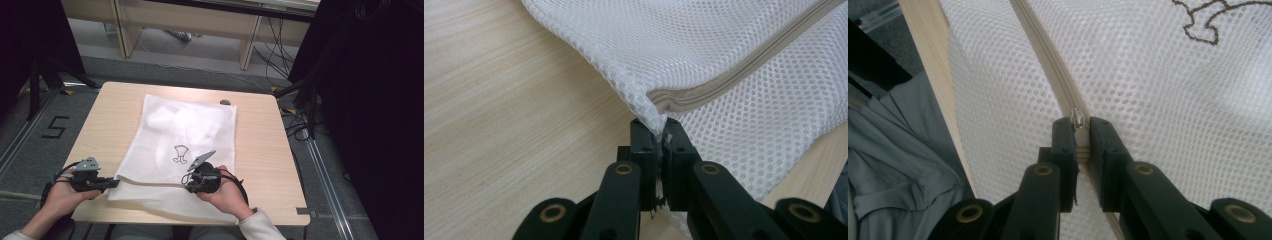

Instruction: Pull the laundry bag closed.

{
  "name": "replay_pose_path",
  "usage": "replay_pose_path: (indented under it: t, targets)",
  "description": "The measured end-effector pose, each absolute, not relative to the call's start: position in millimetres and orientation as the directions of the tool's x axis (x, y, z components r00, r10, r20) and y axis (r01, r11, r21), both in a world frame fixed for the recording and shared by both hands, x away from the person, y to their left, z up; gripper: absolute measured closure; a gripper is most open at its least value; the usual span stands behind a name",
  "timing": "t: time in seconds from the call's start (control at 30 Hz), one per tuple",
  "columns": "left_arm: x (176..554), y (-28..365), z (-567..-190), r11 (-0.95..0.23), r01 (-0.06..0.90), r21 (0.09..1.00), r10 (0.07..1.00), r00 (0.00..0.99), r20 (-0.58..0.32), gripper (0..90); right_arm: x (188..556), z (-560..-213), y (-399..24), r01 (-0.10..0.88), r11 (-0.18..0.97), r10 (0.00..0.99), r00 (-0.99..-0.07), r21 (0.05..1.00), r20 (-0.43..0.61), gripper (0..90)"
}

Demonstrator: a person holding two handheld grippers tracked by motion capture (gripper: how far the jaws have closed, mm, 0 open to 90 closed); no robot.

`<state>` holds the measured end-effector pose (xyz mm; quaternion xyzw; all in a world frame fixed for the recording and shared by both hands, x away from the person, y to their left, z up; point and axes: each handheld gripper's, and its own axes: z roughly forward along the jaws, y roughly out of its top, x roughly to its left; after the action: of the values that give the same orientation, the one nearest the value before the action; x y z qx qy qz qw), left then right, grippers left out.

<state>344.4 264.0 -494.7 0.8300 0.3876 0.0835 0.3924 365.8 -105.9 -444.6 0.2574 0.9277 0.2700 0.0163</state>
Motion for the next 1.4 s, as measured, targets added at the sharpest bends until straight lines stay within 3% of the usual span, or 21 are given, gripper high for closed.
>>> replay_pose_path:
  t: [1.4]
  targets:
    - [344,263,-495,-0.363,0.597,0.715,0.719,0.668,-0.193,85.0,365,-443,-127,0.486,0.718,0.502,-0.857,0.498,0.112,82.3]
